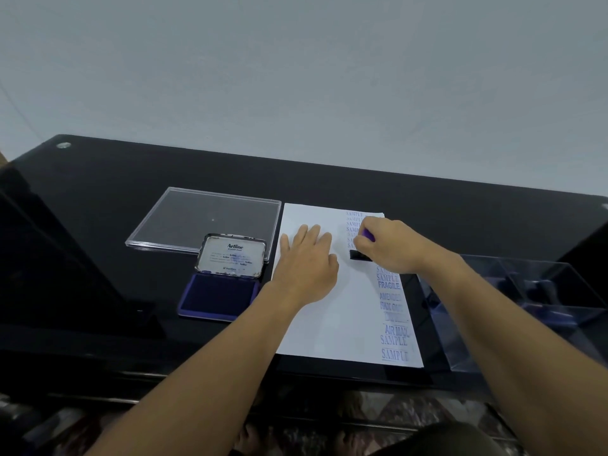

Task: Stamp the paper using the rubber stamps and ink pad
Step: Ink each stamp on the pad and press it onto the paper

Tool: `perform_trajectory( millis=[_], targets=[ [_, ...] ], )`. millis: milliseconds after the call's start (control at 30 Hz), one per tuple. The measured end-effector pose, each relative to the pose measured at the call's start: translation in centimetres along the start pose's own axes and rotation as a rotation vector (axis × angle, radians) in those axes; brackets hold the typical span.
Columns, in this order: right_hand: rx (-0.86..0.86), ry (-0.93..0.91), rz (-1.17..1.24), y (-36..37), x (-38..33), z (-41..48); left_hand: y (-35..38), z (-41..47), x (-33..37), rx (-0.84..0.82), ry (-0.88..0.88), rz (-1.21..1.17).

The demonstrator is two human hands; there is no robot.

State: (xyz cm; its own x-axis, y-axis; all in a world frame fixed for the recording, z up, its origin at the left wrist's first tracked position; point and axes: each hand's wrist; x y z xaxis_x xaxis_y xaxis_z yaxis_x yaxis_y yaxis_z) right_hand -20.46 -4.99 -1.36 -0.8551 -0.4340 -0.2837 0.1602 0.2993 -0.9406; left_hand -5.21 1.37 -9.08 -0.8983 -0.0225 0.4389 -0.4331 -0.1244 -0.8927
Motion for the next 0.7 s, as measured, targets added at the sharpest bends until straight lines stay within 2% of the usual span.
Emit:
perform_trajectory(
  millis=[467, 700],
  targets=[
    [-0.024, 0.023, -0.027, 0.6, -0.3, 0.5, 0.6, -0.1, -0.5, 0.001, 0.008, 0.001],
    [0.002, 0.035, -0.025, 1.4, -0.5, 0.3, 0.7, -0.5, -0.6, 0.053, 0.033, 0.026]
  ],
)
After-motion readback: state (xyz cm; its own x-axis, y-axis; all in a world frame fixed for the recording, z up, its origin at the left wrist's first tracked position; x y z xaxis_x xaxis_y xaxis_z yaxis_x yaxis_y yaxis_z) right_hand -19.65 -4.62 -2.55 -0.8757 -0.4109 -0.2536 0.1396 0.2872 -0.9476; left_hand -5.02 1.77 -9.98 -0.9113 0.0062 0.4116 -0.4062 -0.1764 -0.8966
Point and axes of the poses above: each hand's wrist, its own z-axis towards the middle knuckle, its own y-axis out of the palm, x = y × z, and after that the axes turned 3 degrees about -z, right-handed
